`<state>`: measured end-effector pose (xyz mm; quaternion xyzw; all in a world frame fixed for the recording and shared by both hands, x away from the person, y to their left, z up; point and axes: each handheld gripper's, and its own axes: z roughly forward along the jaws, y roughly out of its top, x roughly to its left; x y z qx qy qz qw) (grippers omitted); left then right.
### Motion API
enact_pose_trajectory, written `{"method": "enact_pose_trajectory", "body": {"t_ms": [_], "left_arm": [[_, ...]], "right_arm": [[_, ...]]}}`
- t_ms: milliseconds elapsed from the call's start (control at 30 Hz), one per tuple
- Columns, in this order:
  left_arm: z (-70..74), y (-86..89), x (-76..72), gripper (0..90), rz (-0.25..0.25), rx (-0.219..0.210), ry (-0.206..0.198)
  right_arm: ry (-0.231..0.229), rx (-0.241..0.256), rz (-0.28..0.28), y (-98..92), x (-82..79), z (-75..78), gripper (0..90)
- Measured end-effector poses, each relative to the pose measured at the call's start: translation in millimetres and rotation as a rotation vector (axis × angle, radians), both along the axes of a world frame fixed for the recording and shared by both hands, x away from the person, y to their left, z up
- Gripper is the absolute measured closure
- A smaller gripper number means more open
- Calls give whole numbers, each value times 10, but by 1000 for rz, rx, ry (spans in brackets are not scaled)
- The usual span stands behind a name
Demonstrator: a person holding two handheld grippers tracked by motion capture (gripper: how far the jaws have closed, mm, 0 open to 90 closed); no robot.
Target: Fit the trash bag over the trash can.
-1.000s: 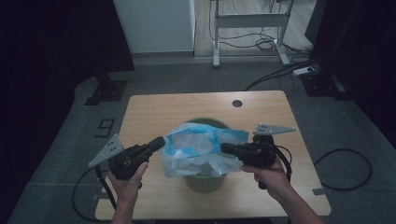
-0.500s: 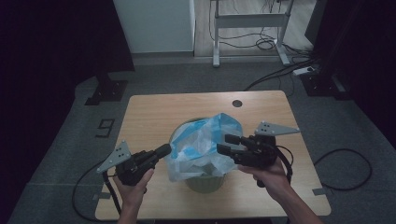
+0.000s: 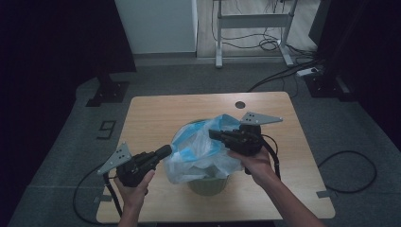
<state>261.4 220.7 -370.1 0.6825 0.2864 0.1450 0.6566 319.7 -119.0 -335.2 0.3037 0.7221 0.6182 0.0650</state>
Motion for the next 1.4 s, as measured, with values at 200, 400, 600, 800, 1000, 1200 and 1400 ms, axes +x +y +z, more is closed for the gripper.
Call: {"method": "enact_pose_trajectory", "body": {"t_ms": [200, 400, 600, 800, 1000, 1200, 1400], "left_arm": [[30, -48, 205, 900, 61, 9, -5], [164, -107, 519, 900, 83, 10, -4], [392, -83, 755, 900, 104, 14, -21], [526, 78, 616, 900, 97, -17, -61], [246, 247, 62, 900, 52, -45, -76], [-166, 358, -249, 900, 28, -58, -1], [-503, 385, -318, 900, -9, -49, 65]], "right_arm": [[-25, -27, -50, -241, 100, 28, 891], [-39, -72, -122, -436, 333, 111, 892], [-67, -84, -187, -495, 569, 313, 892], [-133, -15, -193, -580, 488, 580, 892], [-169, 16, -93, -688, -118, 437, 891], [-87, 18, -32, -801, -541, -53, 891], [-15, 17, 10, -857, -778, -508, 891]]}}
